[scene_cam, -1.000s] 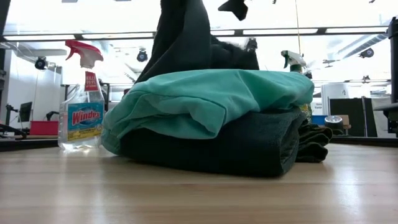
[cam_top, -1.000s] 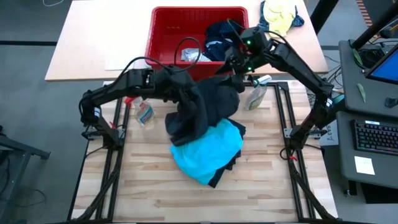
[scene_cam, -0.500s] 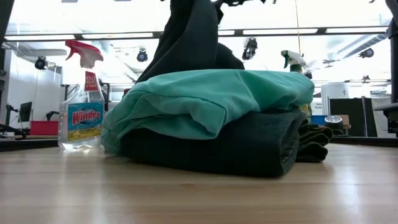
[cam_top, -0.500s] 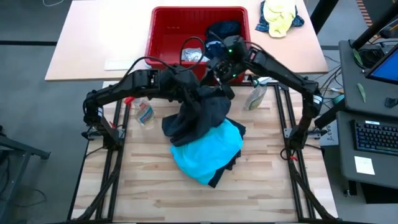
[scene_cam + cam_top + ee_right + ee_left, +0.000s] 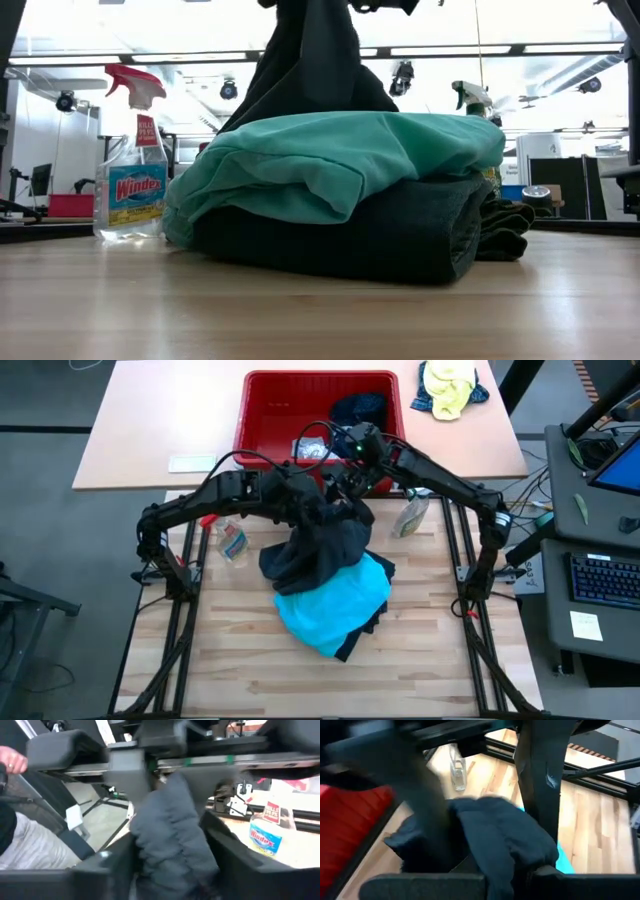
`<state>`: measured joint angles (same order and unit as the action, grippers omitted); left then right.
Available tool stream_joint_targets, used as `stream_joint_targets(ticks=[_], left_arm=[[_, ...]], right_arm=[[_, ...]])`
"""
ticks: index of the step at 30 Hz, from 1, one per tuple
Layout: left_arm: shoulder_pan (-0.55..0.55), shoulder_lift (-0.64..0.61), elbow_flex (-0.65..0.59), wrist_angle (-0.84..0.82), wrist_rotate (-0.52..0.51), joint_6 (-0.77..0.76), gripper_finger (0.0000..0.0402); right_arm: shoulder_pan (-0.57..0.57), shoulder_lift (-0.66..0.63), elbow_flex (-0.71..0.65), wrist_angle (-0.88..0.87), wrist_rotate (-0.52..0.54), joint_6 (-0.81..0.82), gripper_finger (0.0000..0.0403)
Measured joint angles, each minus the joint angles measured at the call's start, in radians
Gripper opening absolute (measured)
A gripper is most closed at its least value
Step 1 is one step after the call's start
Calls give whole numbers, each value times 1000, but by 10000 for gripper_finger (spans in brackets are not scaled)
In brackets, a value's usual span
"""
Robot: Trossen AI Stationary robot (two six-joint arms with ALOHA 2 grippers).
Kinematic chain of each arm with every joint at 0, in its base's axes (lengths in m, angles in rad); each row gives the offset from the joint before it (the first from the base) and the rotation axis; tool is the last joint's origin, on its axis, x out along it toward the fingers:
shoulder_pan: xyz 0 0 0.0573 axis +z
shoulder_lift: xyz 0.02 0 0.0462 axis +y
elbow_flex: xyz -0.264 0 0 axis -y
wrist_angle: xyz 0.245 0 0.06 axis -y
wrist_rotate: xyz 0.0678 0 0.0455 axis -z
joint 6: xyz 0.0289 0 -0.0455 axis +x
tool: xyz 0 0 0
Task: Fold Laundry from Bin
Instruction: Fold the black shorts
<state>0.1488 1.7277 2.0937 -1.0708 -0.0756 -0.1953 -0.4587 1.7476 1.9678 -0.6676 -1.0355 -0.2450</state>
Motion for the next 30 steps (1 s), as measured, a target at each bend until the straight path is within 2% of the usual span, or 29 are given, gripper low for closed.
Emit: stream_joint_targets(ticks=[4,9,11,13,16,18,25,30], left_arm=[[9,-4,0,-10,-7,-7,3],[24,-2,0,-12,29,14,2],[38,-6,-2,-78,51,15,0],[56,-10,3,-43,70,15,1],[73,-4,-1,-48,115,11,1],[89,-1,-3,-37,177,16,1],[155,17,-6,-41,470,2,1],[169,61,-6,-90,540,-50,23]], right_arm=[[0,-17,1,-54,37,-40,79],[-3,-57,12,-206,149,-142,77],[-9,-76,15,-379,147,-198,32],[-16,-82,36,-461,161,-255,12],[-22,-79,34,-627,226,-290,9],[-26,-76,24,-701,233,-318,9],[-33,-101,-38,-726,265,-300,9],[-35,-105,-75,-848,312,-299,9]])
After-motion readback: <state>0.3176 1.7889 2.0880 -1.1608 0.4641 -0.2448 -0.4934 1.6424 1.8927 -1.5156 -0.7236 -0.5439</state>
